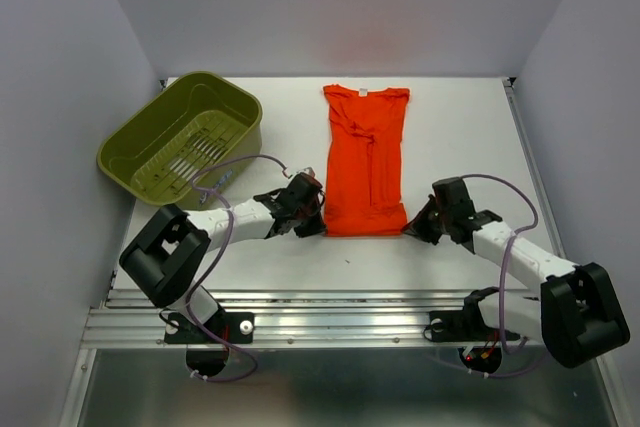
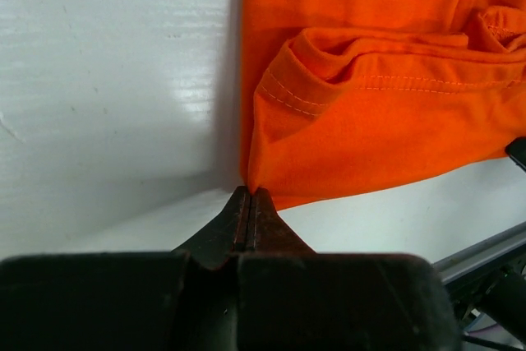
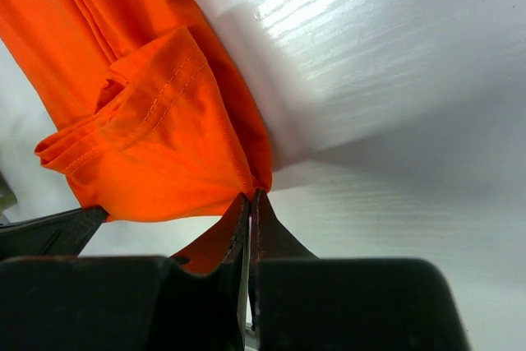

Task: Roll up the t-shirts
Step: Roll the T-shirt to the center of the board.

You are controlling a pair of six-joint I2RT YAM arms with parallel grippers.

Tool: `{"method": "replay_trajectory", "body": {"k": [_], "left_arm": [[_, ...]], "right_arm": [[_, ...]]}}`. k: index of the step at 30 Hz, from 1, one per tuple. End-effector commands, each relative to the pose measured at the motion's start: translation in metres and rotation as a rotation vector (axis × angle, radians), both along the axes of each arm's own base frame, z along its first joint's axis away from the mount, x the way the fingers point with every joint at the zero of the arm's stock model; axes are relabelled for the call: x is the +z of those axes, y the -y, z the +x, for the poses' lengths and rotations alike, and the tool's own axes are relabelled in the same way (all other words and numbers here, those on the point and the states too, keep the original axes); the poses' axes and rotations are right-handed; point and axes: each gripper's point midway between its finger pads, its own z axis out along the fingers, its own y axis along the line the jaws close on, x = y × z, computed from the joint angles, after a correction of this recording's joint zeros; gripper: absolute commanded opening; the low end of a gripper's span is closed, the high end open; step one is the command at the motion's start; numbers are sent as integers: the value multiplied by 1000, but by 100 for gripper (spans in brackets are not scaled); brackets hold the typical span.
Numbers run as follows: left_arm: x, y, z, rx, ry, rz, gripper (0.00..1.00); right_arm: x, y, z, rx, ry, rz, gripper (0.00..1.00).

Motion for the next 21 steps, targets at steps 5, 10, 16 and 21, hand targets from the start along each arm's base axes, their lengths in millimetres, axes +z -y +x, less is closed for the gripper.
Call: {"method": "replay_trajectory", "body": {"k": [5, 10, 16, 21], "left_arm": [[18, -12, -22, -12, -22, 8, 0], [31, -8, -22, -17, -32, -6, 0], [26, -9, -28, -19, -63, 0, 0], [13, -12, -27, -14, -69, 22, 0]], "right_arm": [[8, 9, -18, 8, -35, -31, 1], [14, 11, -18, 13, -38, -47, 1], [19, 11, -16, 16, -32, -51, 1], [9, 14, -20, 44, -68, -84, 22]]}}
